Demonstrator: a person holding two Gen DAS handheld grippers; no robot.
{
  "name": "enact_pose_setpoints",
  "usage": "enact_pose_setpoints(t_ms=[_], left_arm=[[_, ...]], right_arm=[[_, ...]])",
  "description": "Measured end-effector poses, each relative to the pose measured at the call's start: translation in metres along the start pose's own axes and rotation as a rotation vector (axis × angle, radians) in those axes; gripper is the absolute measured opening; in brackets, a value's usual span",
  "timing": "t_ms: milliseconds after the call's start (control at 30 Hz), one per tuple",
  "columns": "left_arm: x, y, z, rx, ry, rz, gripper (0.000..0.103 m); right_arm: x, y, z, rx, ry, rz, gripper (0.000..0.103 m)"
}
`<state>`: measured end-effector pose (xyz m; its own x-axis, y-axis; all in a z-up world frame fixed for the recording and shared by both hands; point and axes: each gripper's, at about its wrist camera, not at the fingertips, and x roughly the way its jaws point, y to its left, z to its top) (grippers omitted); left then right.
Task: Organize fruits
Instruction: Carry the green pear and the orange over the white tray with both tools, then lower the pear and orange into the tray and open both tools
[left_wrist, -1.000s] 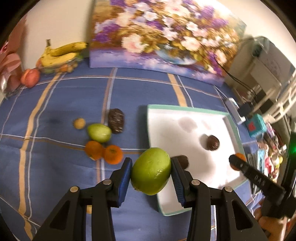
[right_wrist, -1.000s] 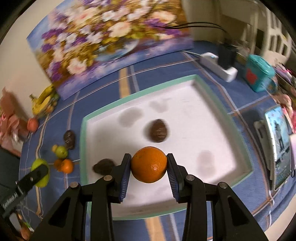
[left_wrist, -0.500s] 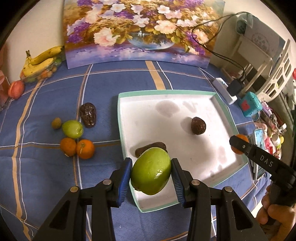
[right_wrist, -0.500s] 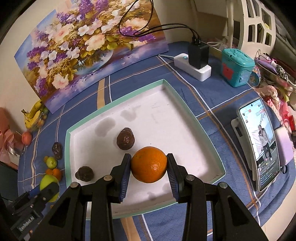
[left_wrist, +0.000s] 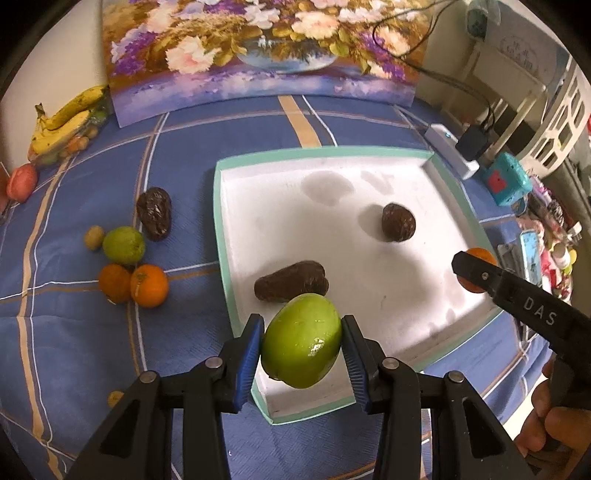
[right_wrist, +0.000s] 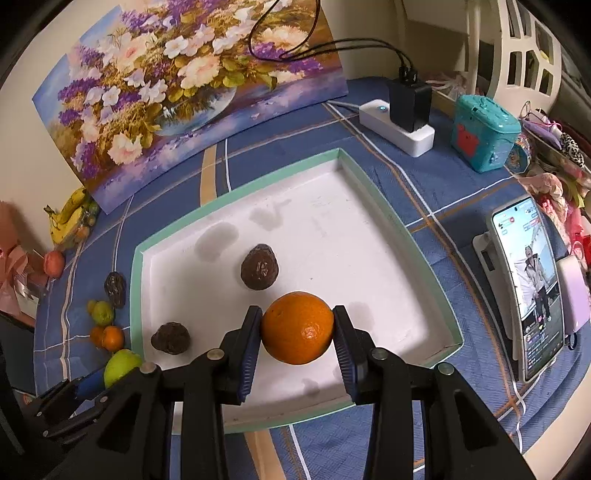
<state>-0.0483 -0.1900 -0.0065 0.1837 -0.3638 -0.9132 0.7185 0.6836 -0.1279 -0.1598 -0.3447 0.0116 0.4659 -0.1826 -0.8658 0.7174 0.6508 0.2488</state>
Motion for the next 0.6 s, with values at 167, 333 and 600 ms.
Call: enact_pose_setpoints(t_ms=[167, 333, 600], left_arm=[[0.024, -0.006, -0.005, 0.018, 0.061, 0.016, 0.045], [0.041, -0.007, -0.009, 0.016, 0.106, 0.016, 0.045], [0.046, -0.006, -0.008, 0.0, 0.118, 0.018, 0.045]], right_arm=[[0.025, -0.001, -0.006, -0.004, 0.078, -0.015, 0.04], [0.041, -0.002, -0.012, -0.005, 0.128, -0.023, 0.04], [0.049, -0.002, -0.018, -0.015, 0.154, -0.04, 0.04]])
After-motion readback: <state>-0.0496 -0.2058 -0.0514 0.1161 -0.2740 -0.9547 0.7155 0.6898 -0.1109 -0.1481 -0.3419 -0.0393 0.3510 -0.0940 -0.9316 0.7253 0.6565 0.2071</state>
